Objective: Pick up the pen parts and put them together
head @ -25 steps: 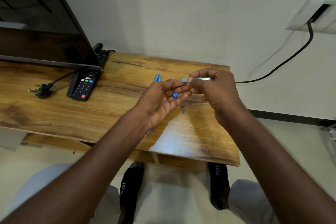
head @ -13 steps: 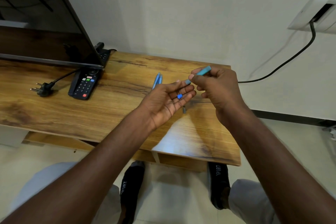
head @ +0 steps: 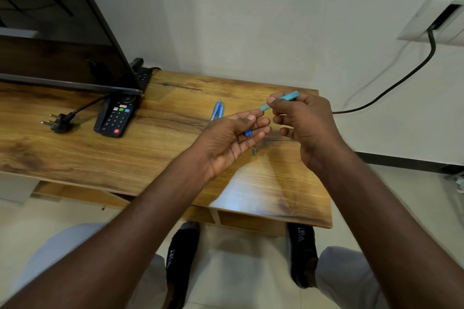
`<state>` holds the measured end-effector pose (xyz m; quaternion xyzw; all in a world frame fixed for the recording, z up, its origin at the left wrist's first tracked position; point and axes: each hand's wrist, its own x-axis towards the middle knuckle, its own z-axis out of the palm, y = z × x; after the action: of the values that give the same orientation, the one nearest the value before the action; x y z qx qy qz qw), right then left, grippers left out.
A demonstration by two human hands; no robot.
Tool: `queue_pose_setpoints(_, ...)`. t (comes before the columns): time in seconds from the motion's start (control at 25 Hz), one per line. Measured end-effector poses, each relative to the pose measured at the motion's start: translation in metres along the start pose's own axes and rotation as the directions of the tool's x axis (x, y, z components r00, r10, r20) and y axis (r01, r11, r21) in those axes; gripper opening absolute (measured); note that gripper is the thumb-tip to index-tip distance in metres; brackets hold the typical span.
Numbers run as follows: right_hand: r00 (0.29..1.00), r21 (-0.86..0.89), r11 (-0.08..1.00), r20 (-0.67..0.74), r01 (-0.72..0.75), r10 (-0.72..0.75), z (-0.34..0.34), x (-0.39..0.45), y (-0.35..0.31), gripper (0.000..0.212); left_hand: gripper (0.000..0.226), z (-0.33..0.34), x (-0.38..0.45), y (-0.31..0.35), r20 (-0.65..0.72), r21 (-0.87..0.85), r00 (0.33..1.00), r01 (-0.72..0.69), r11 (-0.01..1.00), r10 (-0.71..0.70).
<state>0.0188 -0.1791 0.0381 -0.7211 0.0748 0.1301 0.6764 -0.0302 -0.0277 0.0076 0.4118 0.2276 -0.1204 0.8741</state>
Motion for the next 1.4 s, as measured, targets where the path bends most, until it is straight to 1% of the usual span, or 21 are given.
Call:
queue_pose_setpoints(0.2, 1.000, -0.014, 1.000, 0.023, -0.020, 0.021, -0.003, 0.001, -0.004, 0.008, 0.022, 0.001, -0.001, -0.001, -0.012, 0.122, 1.000, -0.019, 0.992, 0.021)
queue_pose_setpoints(0.28, 1.000, -0.006, 1.000, 0.014, -0.016, 0.016, -0.005, 0.001, -0.006, 0.008, 0.019, 0.001, 0.000, -0.001, -0.015, 0.128, 1.000, -0.003, 0.992, 0.005)
queue_pose_setpoints(0.4, 1.000, 0.060, 0.998, 0.001, -0.016, 0.016, -0.010, 0.001, -0.010, 0.006, 0.016, 0.000, 0.001, 0.000, -0.002, 0.082, 1.000, 0.022, 0.996, -0.022)
queue_pose_setpoints(0.52, 0.997, 0.139, 0.988, 0.053, -0.065, 0.059, -0.012, 0.001, -0.012, 0.009, 0.017, -0.003, 0.004, 0.004, 0.020, -0.013, 0.999, 0.038, 0.999, -0.038)
queue_pose_setpoints(0.6, 0.993, 0.146, 0.985, 0.086, -0.091, 0.078, -0.011, 0.000, -0.011, 0.016, 0.017, -0.007, 0.006, 0.008, 0.032, -0.087, 0.999, 0.035, 0.996, -0.033)
queue_pose_setpoints(0.68, 0.994, 0.060, 0.997, 0.102, -0.053, 0.047, -0.006, -0.002, -0.009, 0.022, 0.016, -0.011, 0.009, 0.012, 0.033, -0.160, 0.999, 0.028, 0.987, -0.023)
queue_pose_setpoints(0.76, 0.990, -0.082, 0.995, 0.137, 0.051, -0.040, -0.001, -0.005, -0.007, 0.027, 0.018, -0.014, 0.011, 0.013, 0.031, -0.205, 0.999, 0.014, 0.979, -0.008)
queue_pose_setpoints(0.84, 0.978, -0.194, 0.967, 0.157, 0.163, -0.134, 0.005, -0.008, -0.003, 0.037, 0.018, -0.013, 0.011, 0.013, 0.033, -0.230, 0.999, -0.003, 0.973, 0.011)
queue_pose_setpoints(0.88, 0.970, -0.265, 0.937, 0.152, 0.227, -0.192, 0.009, -0.008, 0.001, 0.038, 0.018, -0.012, 0.011, 0.013, 0.030, -0.246, 0.999, -0.010, 0.969, 0.018)
queue_pose_setpoints(0.92, 0.955, -0.354, 0.888, 0.151, 0.293, -0.255, 0.013, -0.007, 0.005, 0.034, 0.018, -0.011, 0.010, 0.013, 0.032, -0.259, 0.999, -0.016, 0.966, 0.026)
queue_pose_setpoints(1.0, 0.919, -0.537, 0.749, 0.171, 0.388, -0.354, 0.018, -0.006, 0.014, 0.020, 0.018, -0.008, 0.009, 0.012, 0.052, -0.265, 0.998, -0.023, 0.964, 0.038)
queue_pose_setpoints(1.08, 0.896, -0.638, 0.644, 0.180, 0.421, -0.407, 0.021, -0.007, 0.020, 0.013, 0.018, -0.006, 0.008, 0.011, 0.065, -0.257, 0.997, -0.022, 0.966, 0.040)
queue_pose_setpoints(1.2, 0.876, -0.725, 0.543, 0.174, 0.423, -0.449, 0.023, -0.009, 0.022, 0.012, 0.018, -0.005, 0.008, 0.009, 0.056, -0.245, 0.998, -0.020, 0.969, 0.035)
queue_pose_setpoints(1.24, 0.877, -0.742, 0.527, 0.172, 0.415, -0.449, 0.023, -0.010, 0.021, 0.011, 0.017, -0.004, 0.007, 0.009, 0.055, -0.239, 0.998, -0.021, 0.971, 0.035)
queue_pose_setpoints(1.28, 0.882, -0.738, 0.539, 0.161, 0.406, -0.443, 0.023, -0.010, 0.021, 0.009, 0.017, -0.003, 0.007, 0.009, 0.052, -0.235, 0.998, -0.023, 0.972, 0.037)
queue_pose_setpoints(1.32, 0.889, -0.716, 0.576, 0.140, 0.395, -0.435, 0.023, -0.009, 0.020, 0.007, 0.016, -0.003, 0.007, 0.009, 0.048, -0.232, 0.998, -0.030, 0.972, 0.043)
queue_pose_setpoints(1.4, 0.911, -0.635, 0.680, 0.098, 0.367, -0.400, 0.022, -0.009, 0.016, 0.005, 0.014, -0.002, 0.006, 0.009, 0.032, -0.208, 0.998, -0.053, 0.977, 0.061)
